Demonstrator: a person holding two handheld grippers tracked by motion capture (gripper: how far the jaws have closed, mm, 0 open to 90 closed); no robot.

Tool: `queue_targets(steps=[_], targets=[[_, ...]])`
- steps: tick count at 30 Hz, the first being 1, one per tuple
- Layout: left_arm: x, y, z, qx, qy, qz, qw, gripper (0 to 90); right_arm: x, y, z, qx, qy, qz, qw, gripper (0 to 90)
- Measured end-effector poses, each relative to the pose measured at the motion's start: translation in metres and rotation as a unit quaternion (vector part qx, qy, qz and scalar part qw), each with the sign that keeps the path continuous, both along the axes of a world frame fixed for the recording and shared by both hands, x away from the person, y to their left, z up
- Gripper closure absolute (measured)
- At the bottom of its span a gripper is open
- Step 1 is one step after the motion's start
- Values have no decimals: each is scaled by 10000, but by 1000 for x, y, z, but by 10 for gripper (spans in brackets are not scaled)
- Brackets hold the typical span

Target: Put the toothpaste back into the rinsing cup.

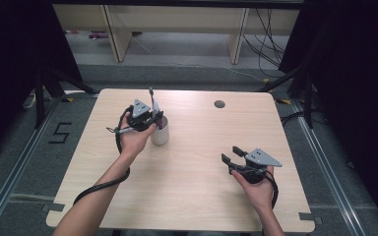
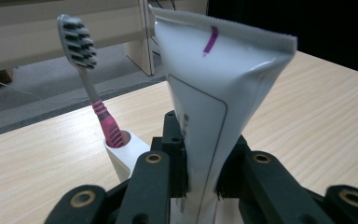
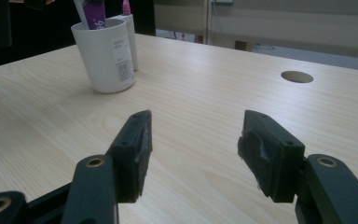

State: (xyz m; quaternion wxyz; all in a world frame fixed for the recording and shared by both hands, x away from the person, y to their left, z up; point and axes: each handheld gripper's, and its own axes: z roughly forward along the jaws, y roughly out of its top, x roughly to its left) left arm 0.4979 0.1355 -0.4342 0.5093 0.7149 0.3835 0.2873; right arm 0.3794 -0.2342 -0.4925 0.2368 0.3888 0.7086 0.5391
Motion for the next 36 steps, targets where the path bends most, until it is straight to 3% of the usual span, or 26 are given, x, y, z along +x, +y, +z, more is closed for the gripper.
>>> queue_targets(steps=[9, 11, 12, 18, 19, 23, 31, 32, 36], targets=[[0, -1, 0, 44, 6, -19, 10000, 770, 2, -2, 0, -136, -166, -8, 9998, 440], [1, 0, 0, 38, 7, -8, 10000, 767, 2, -1, 0, -141, -152, 42, 9998, 439], [2, 0, 0, 9, 5, 10, 10000, 764, 0, 1, 0, -7, 3, 58, 10000, 438], [3, 0, -1, 30, 42, -3, 10000, 730, 1, -1, 1, -110, 2, 24, 9999, 434], [4, 0, -1, 35, 36, -3, 10000, 729, -2, 1, 1, -33, 124, -15, 9999, 434], [4, 0, -1, 28, 15, 17, 10000, 713, 0, 0, 1, -54, 29, 19, 10000, 432], [4, 1, -1, 63, -69, 67, 9999, 618, 0, 0, 0, -113, 32, 20, 9999, 430], [3, 1, -1, 55, -86, 89, 9999, 596, 3, -1, -1, -196, -179, 47, 9996, 430], [1, 1, 1, 56, -129, 137, 9998, 531, 2, 0, -1, -152, -106, 27, 9998, 429]])
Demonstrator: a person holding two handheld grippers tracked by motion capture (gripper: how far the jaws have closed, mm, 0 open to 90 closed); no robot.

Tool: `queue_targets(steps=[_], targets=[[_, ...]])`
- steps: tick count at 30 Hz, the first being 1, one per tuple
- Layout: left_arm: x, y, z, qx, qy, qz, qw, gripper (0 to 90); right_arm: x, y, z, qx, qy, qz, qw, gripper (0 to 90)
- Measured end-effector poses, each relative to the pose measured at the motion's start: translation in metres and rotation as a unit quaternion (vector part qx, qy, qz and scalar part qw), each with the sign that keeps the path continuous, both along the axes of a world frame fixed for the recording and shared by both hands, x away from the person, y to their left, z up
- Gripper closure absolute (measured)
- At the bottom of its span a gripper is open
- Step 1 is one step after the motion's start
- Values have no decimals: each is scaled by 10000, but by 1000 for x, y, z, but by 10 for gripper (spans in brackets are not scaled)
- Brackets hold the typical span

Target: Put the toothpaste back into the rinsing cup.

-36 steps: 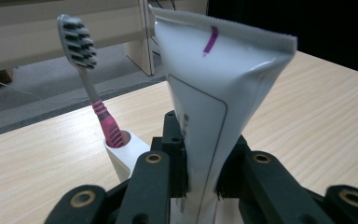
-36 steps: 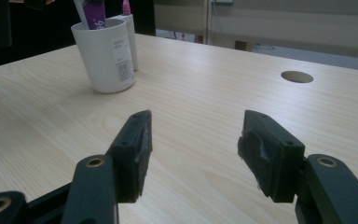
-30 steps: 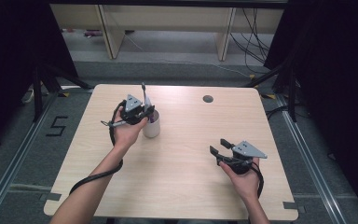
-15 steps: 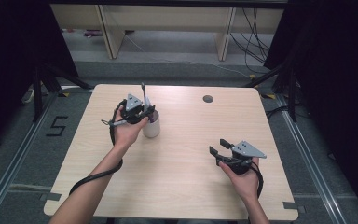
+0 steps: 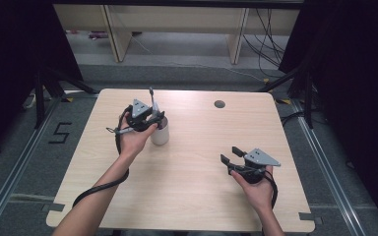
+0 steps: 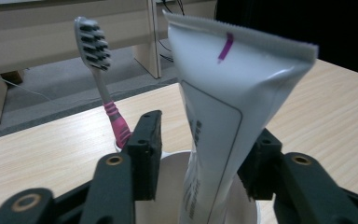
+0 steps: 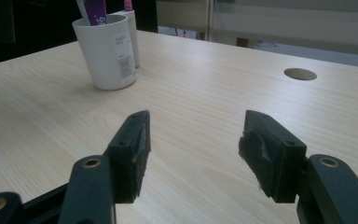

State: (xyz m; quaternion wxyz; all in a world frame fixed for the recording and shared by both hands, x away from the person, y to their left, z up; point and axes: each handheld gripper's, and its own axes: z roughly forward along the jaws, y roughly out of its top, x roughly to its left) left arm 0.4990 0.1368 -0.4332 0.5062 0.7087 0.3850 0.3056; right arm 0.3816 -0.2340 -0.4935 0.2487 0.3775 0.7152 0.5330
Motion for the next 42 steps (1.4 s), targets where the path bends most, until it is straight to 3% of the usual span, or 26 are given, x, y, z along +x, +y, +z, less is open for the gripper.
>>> queue_targets(steps=[8, 10, 13, 16, 26, 28, 42], targets=[[-4, -3, 0, -42, -32, 31, 10000, 407, 0, 0, 0, -1, 35, 29, 10000, 428], [-4, -3, 0, -52, -32, 29, 10000, 399, 1, 0, 0, -37, -82, -23, 10000, 427], [-6, -3, 0, -57, -19, 35, 10000, 364, -1, 1, 0, 37, 113, 31, 9999, 427], [-8, -4, 2, -59, -23, 28, 10000, 343, 0, 2, -1, 74, 118, 62, 9999, 426], [-12, -2, 3, -59, 20, 73, 10000, 332, 0, 2, -1, -38, 39, 24, 10000, 426], [-14, -1, 3, -70, 28, 62, 10000, 332, 2, 2, -1, -78, -60, 16, 10000, 426], [-40, 11, 6, -98, 6, 90, 9999, 321, 0, 2, -2, -45, 132, 41, 9999, 426]])
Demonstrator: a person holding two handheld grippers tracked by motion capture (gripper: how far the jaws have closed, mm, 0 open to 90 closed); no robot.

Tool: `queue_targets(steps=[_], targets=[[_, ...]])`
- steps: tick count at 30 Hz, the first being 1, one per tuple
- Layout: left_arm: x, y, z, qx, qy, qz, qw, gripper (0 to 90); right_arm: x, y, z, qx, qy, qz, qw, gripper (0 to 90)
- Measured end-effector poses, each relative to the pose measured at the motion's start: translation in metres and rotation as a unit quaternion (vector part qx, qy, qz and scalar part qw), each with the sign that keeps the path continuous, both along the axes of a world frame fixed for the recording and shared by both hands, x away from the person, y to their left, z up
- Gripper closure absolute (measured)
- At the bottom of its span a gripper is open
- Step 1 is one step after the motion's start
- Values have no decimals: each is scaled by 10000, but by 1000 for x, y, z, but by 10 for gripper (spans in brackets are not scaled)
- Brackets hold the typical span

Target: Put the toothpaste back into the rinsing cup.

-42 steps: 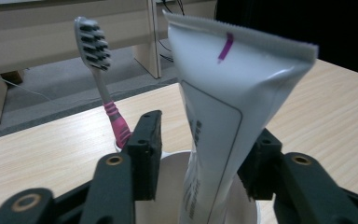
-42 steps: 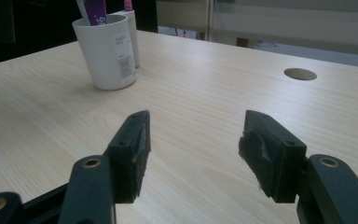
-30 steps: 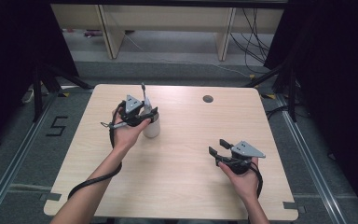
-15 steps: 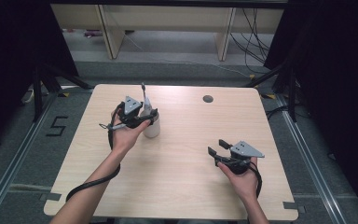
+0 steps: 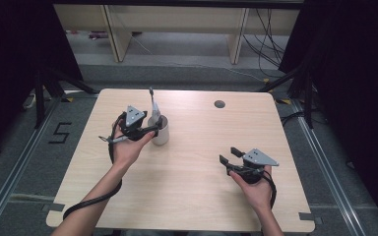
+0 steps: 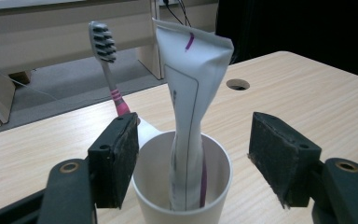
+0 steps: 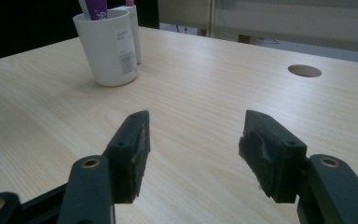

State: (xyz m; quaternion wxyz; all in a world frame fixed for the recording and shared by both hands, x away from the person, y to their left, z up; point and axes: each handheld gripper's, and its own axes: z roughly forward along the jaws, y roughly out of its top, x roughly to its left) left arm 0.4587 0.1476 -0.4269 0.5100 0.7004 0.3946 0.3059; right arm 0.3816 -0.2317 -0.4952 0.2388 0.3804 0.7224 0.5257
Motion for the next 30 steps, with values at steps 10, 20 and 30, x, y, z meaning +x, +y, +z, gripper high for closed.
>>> queue_targets(steps=[10, 20, 30], targets=[[-46, 30, -25, -51, 2, -53, 10000, 275, 1, 1, -2, 55, -21, 17, 10000, 426], [-92, 63, -73, -202, 79, 129, 9997, 275, 0, 2, -4, 57, 34, 14, 10000, 425], [-108, 70, -96, -315, 12, 307, 9990, 269, -1, 5, -6, 2, 0, 51, 10000, 424]])
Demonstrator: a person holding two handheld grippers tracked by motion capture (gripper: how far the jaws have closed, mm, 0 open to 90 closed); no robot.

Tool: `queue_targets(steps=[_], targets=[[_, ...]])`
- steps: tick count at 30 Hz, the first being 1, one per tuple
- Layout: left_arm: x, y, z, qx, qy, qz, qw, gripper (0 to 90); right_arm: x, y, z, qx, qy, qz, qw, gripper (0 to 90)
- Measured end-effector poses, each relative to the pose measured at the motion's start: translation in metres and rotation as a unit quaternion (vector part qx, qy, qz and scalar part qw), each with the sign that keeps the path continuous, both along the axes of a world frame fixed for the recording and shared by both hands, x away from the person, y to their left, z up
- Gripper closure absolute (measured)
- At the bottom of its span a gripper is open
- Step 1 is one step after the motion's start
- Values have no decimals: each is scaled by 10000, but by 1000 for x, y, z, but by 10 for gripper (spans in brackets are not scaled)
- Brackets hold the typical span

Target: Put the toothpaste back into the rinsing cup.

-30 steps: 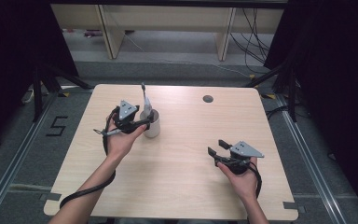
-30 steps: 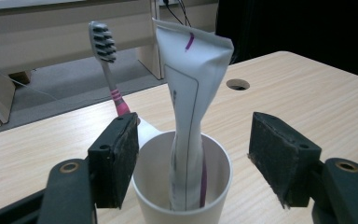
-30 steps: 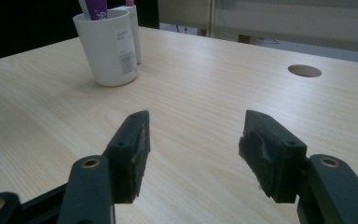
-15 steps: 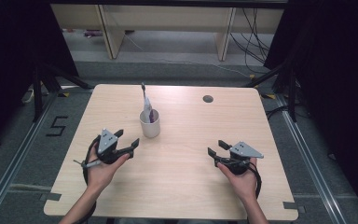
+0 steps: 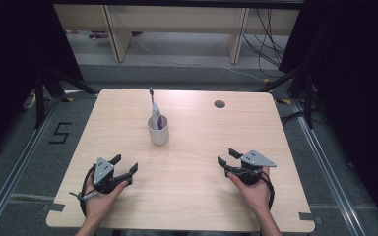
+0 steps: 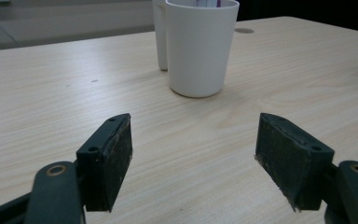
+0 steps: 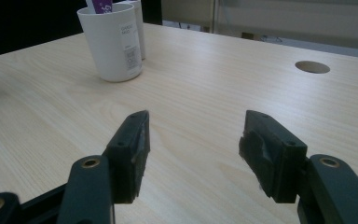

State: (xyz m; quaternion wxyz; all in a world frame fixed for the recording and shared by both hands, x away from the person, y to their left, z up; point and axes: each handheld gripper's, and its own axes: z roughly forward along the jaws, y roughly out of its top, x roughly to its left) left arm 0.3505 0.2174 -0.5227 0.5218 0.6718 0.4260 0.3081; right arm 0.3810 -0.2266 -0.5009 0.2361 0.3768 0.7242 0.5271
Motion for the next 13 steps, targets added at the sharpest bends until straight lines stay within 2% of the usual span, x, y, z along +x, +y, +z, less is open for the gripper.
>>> queue_targets(steps=[2, 3, 5, 6, 7, 9, 10, 13], targets=[[0, -1, 0, 16, -30, 8, 10000, 266, -1, 1, -1, 53, 89, -12, 9999, 423], [-1, -1, 0, 75, 12, 49, 10000, 264, 1, 0, -2, 49, 53, 67, 10000, 423], [0, -2, 0, 64, -1, 68, 10000, 266, 1, 1, -2, 3, 75, 20, 10000, 422], [0, -1, 0, 88, 31, 106, 9999, 267, 2, 1, -2, -61, -38, 29, 10000, 421], [0, -2, 0, 66, -20, 89, 9999, 268, 1, 0, -2, -73, -21, 81, 9999, 421], [-1, -1, 0, 70, -26, 120, 9999, 273, 0, 1, -1, -15, 58, 62, 10000, 419], [-1, 0, 0, 69, -22, 124, 9999, 277, -2, 3, -1, 61, 173, 34, 9998, 419], [-1, 0, 0, 45, -18, 119, 9999, 283, 1, 2, -1, -53, 21, 63, 10000, 417]])
